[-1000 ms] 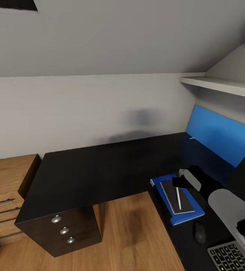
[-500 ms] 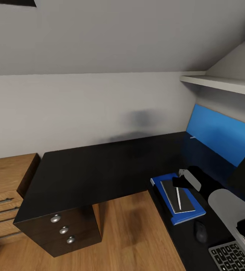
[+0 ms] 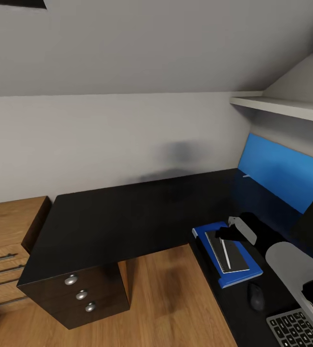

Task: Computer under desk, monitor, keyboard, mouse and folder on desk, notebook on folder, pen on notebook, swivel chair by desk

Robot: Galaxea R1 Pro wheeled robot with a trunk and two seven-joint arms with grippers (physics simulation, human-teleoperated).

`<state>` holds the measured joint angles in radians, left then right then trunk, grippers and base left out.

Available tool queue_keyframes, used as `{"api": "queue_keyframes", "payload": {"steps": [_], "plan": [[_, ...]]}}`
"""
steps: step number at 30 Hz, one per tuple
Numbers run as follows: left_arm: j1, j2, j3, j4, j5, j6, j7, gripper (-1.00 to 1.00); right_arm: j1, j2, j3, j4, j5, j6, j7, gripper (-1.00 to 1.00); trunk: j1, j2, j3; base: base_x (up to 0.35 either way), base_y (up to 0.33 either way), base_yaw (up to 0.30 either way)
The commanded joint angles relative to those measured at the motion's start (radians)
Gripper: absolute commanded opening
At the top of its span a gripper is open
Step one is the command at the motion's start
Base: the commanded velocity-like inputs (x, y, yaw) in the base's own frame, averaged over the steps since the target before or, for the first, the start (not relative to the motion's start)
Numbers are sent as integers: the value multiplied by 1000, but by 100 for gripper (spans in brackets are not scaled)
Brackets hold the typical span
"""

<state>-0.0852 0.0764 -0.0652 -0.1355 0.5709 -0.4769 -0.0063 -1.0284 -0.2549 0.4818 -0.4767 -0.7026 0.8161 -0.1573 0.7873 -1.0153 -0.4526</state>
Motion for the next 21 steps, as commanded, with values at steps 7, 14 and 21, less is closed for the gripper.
{"api": "queue_keyframes", "payload": {"steps": [7,14,21], "plan": [[-1,0,-6,0,10,-3,0,100,-1,-1,8,-2,-11,3,-7,100,-8,13,5,0,0,0],[-1,0,-4,0,12,-3,0,100,-1,-2,7,-3,-11,3,24,100,-34,62,27,0,0,0],[0,0,-4,0,12,-3,0,100,-1,-3,6,-6,-11,3,62,100,-61,111,49,0,0,0]]}}
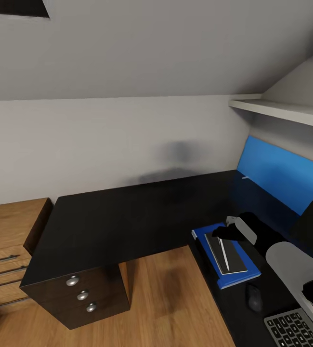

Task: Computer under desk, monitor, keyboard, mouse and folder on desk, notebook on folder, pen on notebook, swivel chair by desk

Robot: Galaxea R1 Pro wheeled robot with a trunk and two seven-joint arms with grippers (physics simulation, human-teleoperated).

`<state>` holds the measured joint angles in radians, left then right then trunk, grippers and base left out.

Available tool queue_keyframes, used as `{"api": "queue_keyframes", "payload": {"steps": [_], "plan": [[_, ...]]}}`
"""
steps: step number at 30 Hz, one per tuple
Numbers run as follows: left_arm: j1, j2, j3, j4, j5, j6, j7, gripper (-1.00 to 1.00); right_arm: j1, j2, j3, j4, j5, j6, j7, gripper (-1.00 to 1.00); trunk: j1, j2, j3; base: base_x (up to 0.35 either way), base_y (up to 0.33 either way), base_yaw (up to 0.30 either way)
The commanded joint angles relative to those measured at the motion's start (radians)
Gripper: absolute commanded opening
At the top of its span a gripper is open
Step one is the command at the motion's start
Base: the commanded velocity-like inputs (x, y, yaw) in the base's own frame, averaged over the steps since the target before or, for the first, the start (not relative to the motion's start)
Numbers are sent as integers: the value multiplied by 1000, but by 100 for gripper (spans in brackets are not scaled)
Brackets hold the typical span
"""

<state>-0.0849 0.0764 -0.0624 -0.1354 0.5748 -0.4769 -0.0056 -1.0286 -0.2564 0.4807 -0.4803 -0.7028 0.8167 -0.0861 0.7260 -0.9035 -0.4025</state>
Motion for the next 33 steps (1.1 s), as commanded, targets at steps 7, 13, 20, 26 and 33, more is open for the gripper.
{"api": "queue_keyframes", "payload": {"steps": [7,13,20,26,33], "plan": [[-1,0,-7,0,9,-3,-1,100,-1,0,6,-5,-10,1,1,100,-27,48,21,0,0,0],[0,0,-8,0,10,-3,-1,100,-1,2,6,-9,-11,-3,3,100,-50,90,40,0,0,6],[-1,0,-10,0,9,-3,-1,100,-1,6,7,-36,-13,-37,1,100,-77,139,62,0,0,140],[-1,-1,-12,0,6,-3,-1,100,-1,18,6,-46,-14,-84,-1,100,-100,181,80,0,0,230],[-1,-2,-13,0,3,-3,-3,100,-1,34,7,-46,-12,-99,-2,100,-127,230,102,0,0,255]]}}
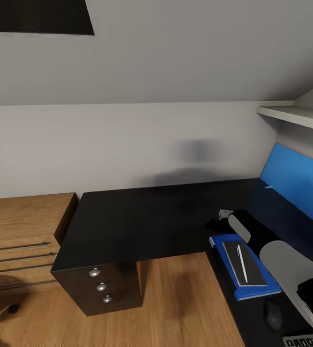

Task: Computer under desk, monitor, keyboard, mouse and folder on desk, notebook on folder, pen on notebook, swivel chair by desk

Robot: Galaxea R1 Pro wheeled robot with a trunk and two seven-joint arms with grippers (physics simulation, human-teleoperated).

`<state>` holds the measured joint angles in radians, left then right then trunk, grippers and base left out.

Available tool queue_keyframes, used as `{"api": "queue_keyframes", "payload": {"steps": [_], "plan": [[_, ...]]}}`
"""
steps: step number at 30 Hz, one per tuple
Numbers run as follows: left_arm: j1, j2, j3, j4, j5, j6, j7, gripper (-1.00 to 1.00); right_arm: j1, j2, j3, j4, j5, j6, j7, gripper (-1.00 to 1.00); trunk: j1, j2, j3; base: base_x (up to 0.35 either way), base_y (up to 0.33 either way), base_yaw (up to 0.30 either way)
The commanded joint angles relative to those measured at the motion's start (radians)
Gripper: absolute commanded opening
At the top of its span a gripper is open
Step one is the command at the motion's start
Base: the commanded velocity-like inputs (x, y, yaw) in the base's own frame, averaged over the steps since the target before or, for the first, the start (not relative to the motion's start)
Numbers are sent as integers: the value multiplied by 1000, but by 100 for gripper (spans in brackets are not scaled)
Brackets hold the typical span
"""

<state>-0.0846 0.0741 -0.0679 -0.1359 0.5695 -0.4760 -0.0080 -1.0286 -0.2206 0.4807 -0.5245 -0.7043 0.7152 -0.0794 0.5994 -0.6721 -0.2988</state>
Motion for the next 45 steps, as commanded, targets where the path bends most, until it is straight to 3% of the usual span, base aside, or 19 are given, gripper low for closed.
{"api": "queue_keyframes", "payload": {"steps": [1,5,17,30,45], "plan": [[-1,0,-7,1,8,-3,-1,100,-1,1,8,-2,-10,0,-8,100,-4,6,2,0,0,259],[-1,0,-7,1,8,-4,-2,100,-1,14,8,-2,-9,-22,-8,100,-19,34,14,0,0,260],[-1,-9,-7,0,8,-3,-4,100,13,65,13,2,-5,-96,-9,100,-19,34,14,0,0,261],[-1,-17,-10,-1,6,-4,-4,100,76,146,17,6,56,-308,-10,100,-19,34,10,-1,0,260],[-1,-18,-12,-11,5,-5,-5,100,108,160,16,13,64,-369,-7,100,-19,34,5,-217,23,117]]}}
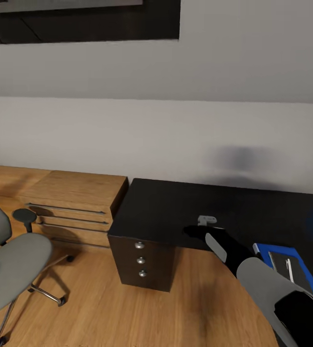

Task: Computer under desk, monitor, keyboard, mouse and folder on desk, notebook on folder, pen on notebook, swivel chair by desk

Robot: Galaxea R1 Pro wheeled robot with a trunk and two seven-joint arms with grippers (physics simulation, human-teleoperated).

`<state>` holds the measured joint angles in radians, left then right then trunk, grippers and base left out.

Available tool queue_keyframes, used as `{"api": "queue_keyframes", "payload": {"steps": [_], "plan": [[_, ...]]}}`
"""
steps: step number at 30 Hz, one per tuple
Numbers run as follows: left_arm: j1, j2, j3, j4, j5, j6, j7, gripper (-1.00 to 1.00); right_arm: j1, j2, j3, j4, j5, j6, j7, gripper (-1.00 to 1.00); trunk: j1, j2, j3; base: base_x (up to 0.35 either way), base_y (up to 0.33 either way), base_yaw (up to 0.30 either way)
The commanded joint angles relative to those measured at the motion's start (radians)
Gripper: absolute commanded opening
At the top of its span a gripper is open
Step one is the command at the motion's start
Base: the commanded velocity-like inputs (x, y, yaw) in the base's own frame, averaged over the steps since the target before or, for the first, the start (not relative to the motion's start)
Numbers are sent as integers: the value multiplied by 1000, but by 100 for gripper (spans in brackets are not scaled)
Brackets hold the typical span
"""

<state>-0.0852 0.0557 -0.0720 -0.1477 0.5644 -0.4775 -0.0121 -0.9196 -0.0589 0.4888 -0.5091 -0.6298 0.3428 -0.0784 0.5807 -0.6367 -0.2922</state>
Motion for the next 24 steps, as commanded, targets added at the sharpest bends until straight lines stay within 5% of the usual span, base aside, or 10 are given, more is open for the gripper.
{"api": "queue_keyframes", "payload": {"steps": [1,16,24], "plan": [[-1,1,-8,0,10,-4,-1,100,0,-1,8,-1,-10,1,-8,100,0,-1,-1,-271,159,15],[-1,1,-8,-39,8,-2,-1,100,4,0,8,23,-10,-63,-8,100,0,-1,-2,-87,292,2],[-1,3,-9,-86,2,0,-1,100,4,50,11,144,-8,-196,-8,100,0,-1,4,-3,107,-104]]}}
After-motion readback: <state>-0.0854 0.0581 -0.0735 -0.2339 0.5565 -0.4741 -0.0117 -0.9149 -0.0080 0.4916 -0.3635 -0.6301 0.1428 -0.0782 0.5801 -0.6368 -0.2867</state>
